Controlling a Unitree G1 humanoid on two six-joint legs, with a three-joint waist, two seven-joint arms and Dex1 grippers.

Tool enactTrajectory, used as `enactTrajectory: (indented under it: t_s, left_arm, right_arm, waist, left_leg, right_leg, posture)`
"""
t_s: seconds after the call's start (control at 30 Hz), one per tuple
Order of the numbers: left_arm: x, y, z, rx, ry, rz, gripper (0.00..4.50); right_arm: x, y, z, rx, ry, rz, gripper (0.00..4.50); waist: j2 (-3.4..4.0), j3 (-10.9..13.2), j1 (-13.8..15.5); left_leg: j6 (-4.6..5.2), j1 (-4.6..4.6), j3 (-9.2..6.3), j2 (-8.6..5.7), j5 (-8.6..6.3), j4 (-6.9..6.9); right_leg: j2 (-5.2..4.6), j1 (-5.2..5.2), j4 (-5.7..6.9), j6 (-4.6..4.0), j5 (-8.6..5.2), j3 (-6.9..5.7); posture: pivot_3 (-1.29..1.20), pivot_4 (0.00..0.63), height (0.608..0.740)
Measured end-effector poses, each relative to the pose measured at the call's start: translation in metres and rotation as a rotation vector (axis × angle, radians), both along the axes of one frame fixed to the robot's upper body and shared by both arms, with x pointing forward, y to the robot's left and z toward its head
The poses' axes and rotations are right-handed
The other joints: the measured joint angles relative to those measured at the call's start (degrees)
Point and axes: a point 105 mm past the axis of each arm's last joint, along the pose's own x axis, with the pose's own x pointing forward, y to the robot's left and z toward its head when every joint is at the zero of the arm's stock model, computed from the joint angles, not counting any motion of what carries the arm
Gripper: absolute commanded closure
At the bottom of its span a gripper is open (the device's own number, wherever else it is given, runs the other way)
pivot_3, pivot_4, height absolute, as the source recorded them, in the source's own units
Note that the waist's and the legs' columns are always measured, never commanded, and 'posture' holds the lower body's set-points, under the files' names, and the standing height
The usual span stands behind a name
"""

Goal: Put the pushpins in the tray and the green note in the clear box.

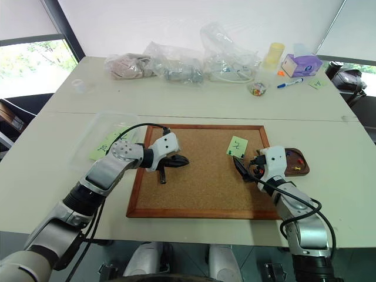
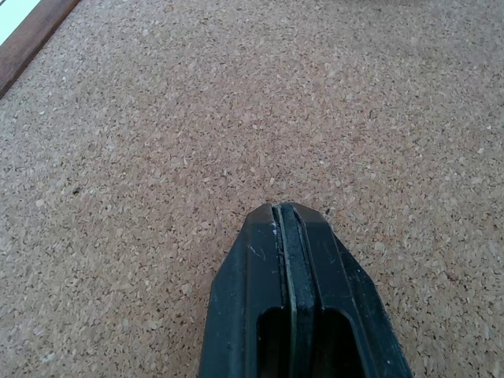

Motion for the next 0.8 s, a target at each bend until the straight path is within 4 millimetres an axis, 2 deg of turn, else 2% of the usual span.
enactTrajectory:
  t_s: [0.1,0.3,0.73,0.8]
  left_arm:
    - [0.0,0.0,0.0,0.002,-0.001,0.0,4.5]
    - [0.0,0.0,0.0,0.003,-0.003,0.0,4.5]
    - [0.0,0.001,0.0,0.012,-0.007,-0.002,4.5]
    - [0.0,0.001,-0.001,0.03,-0.015,-0.007,4.5]
  right_arm:
    - [0.002,0.001,0.0,0.013,-0.006,-0.002,1.31]
    - [0.004,0.004,0.001,0.022,-0.021,0.009,4.46]
    - [0.003,0.004,0.002,0.055,-0.045,-0.016,4.46]
    - [0.004,0.003,0.01,0.057,-0.094,-0.03,4.46]
  waist:
    - [0.0,0.0,-0.02]
    - [0.0,0.0,-0.01]
    - [0.01,0.0,-0.01]
    - [0.02,0.0,-0.05]
  left_leg:
    - [0.0,0.0,0.0,0.0,0.0,0.0]
    - [0.0,0.0,0.0,0.0,0.0,0.0]
    - [0.0,-0.01,-0.01,0.0,0.0,0.0]
    - [0.0,-0.01,0.0,0.0,0.0,0.0]
  right_leg:
    - [0.0,0.0,0.0,0.0,0.0,0.0]
    - [0.0,0.0,0.0,0.0,0.0,0.0]
    - [0.0,-0.01,0.0,0.0,0.0,0.0]
    - [0.0,-0.01,0.0,0.0,0.0,0.0]
  posture:
    - [0.0,0.15,0.737]
    - [0.0,0.15,0.737]
    - [0.0,0.15,0.737]
    - [0.0,0.15,0.737]
